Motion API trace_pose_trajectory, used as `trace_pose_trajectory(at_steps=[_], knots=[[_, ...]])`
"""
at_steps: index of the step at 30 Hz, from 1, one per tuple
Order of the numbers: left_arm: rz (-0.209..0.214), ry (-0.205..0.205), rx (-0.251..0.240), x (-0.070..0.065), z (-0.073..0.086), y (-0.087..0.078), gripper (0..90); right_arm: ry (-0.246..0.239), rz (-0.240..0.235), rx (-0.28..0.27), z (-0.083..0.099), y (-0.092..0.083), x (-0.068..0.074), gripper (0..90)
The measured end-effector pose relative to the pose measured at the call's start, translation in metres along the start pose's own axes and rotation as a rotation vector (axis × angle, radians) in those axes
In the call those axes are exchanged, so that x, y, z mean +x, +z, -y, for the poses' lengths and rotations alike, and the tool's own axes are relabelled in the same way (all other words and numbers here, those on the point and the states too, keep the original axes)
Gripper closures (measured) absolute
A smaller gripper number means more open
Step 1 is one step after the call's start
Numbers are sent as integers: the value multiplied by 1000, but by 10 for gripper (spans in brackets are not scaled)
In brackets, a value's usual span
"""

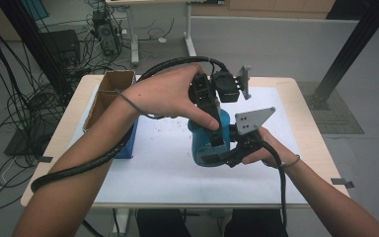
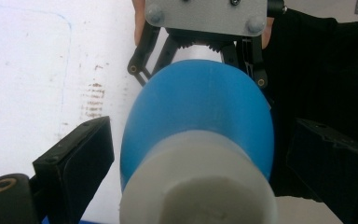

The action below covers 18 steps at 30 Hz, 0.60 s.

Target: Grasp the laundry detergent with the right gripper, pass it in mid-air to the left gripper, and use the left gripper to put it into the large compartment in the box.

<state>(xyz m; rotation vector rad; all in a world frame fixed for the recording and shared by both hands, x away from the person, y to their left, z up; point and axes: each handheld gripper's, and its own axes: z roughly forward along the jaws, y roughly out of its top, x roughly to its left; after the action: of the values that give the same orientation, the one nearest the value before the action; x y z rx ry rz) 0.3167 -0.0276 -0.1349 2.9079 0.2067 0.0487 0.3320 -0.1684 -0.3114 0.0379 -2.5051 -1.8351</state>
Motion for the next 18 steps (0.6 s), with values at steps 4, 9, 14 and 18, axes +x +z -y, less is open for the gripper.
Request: trace_pose_trajectory(at_steps=[4, 9, 14, 18], knots=[[-3, -3, 1, 0, 1, 0, 76, 3, 1, 1, 1, -1, -1, 401], [0, -1, -2, 1, 1, 0, 76, 4, 3, 6, 1, -1, -1, 401], [-1, -4, -4, 1, 1, 0, 76, 6, 1, 8, 2, -2, -1, 401], [0, -4, -3, 1, 2, 0, 76, 8, 2, 7, 3, -2, -1, 401]])
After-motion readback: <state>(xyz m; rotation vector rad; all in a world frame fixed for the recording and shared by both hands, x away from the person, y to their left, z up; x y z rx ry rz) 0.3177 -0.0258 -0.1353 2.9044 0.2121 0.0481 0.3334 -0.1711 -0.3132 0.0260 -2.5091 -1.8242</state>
